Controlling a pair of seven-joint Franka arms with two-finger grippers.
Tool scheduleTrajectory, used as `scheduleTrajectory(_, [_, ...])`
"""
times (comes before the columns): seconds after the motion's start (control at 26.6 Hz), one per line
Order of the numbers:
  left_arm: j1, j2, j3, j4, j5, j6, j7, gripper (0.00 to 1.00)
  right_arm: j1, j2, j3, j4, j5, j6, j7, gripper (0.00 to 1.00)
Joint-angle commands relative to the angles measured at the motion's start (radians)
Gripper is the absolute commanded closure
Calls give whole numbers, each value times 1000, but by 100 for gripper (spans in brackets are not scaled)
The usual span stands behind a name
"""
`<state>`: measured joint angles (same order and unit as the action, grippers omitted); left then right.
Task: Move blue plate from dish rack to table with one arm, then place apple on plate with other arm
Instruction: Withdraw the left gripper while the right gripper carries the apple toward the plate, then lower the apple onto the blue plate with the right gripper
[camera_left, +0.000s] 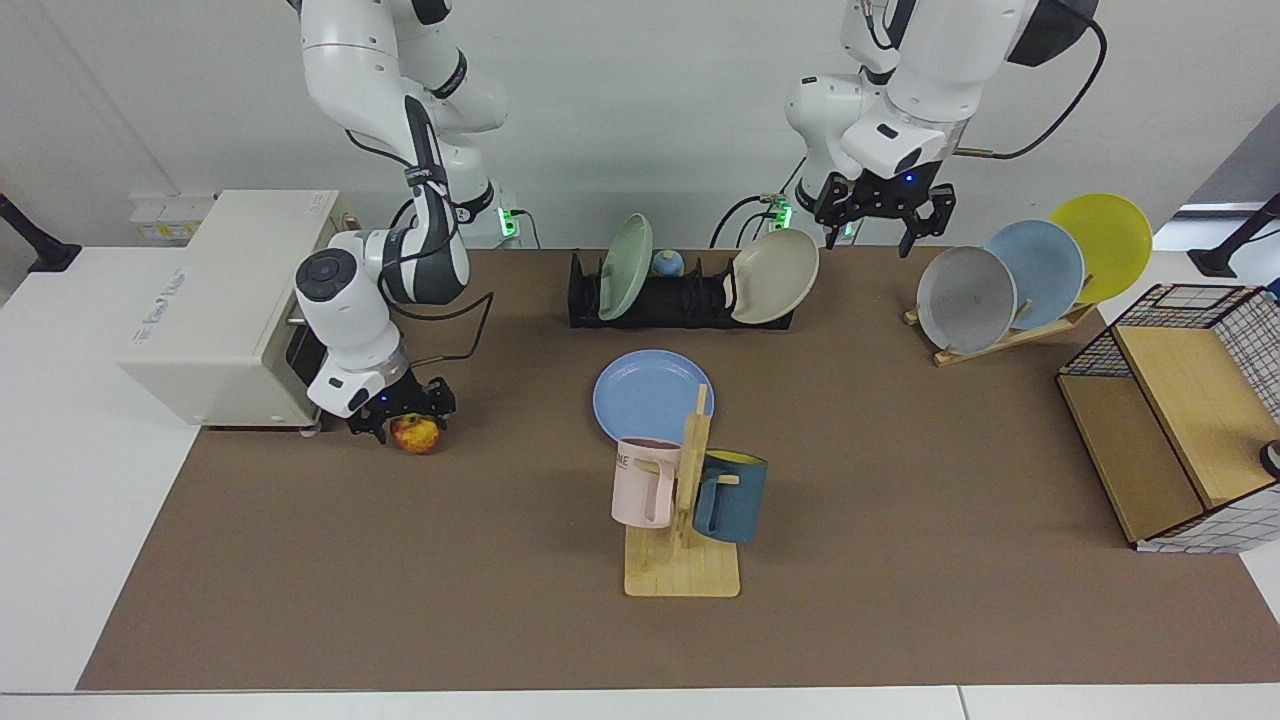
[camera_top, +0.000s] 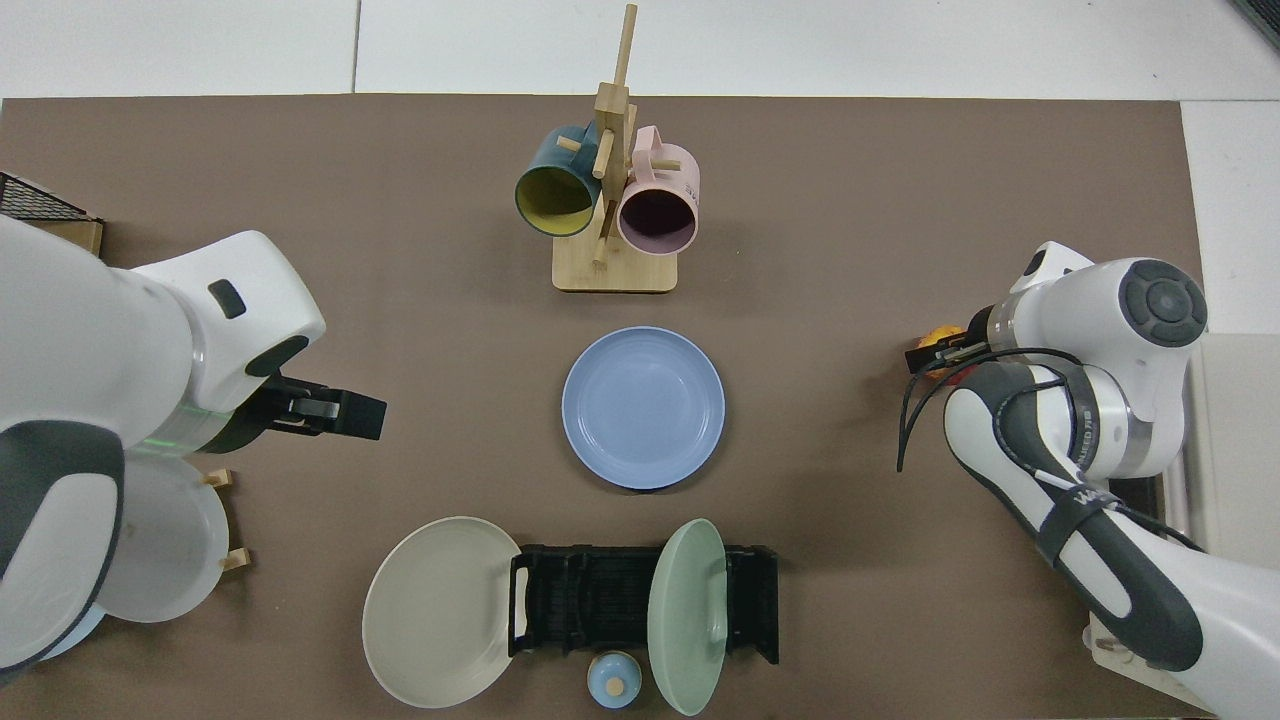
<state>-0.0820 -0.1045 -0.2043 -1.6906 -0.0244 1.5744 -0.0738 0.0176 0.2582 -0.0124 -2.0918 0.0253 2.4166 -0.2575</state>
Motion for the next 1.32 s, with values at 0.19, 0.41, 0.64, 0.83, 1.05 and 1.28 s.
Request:
scheduleTrajectory(0.19, [50,46,-3,95,0,-45,23,0,-13,-1,11,-14,-1,13,-8,100])
scheduleTrajectory(0.41, [70,118,-1,206,-2,-111,26,0,18,-25,18,70,5,-82,78,100])
scheduleTrajectory(0.64, [97,103,-3,192,-39,-114,69,0,128,-47,17,173,1,-203,285,100])
scheduleTrajectory(0.83, [99,91,-7,187,-39,-114,68,0,240,-54,15,200,-8,-237,467,100])
scheduleTrajectory(1.05, [99,75,-9,189,-32,-119,55,0,334,-60,17,205,-1,-251,555,100])
scheduleTrajectory(1.28, [99,68,-9,190,-25,-119,55,0,458,-45,18,219,1,-232,719,100])
